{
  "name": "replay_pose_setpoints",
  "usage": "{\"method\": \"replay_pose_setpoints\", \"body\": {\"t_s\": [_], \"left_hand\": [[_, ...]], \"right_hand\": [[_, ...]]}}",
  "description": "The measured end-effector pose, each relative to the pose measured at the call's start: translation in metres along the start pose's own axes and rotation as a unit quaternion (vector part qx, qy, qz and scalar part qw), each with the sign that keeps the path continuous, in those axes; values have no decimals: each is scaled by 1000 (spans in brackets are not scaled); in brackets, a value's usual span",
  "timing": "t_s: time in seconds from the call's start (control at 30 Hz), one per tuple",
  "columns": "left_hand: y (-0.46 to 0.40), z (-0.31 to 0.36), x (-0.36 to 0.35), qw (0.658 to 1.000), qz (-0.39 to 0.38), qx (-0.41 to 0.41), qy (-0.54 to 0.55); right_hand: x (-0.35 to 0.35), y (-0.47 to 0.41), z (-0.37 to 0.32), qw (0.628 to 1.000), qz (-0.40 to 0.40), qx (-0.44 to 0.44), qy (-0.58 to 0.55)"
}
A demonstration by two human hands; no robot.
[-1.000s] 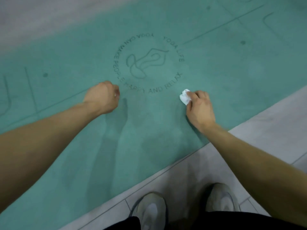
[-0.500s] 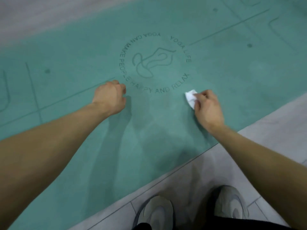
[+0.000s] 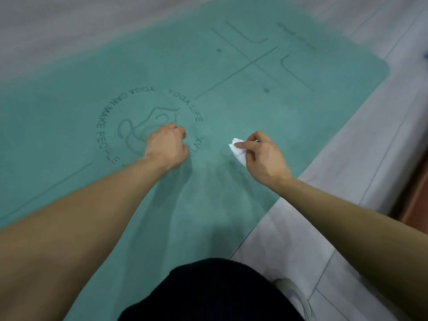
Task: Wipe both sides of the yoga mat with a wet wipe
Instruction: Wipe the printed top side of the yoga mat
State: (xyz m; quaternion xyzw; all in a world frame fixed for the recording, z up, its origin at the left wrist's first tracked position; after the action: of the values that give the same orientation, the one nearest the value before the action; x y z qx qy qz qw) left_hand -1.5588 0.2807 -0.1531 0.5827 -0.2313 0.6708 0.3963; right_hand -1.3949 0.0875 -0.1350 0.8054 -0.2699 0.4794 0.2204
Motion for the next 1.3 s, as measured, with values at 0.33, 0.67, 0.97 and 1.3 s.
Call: {"method": "replay_pose_setpoints", "body": {"t_s": [0.33,0.67,0.97,1.3], "left_hand": [[-88,-26,9,998,-27,50,37],[-105,-110,-3,966,-197,166,10],[-102,-105,5,970,-185,158,-25],[-104,-100,6,965,-200,165,-27]], "right_hand": [[7,-86,37,988,18,-124,-91],[-43,-243,-25,997,56,54,-11],[-127,-100,-104,905,-133,405,-8],[-96,-250,-85,990,33,134,-37]]}}
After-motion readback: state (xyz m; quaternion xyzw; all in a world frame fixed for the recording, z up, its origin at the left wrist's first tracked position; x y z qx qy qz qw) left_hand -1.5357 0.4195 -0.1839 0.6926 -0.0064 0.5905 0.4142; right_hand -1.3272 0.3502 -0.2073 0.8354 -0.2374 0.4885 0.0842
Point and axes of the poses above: each hand's wrist, its own y-axis away from the middle knuckle, its own x-axis out of the back of the hand, z = x × y, the point moved 5 cm from there along -y, towards the middle knuckle, and after that the axes turned 10 degrees about -x, right-handed, at the moved point
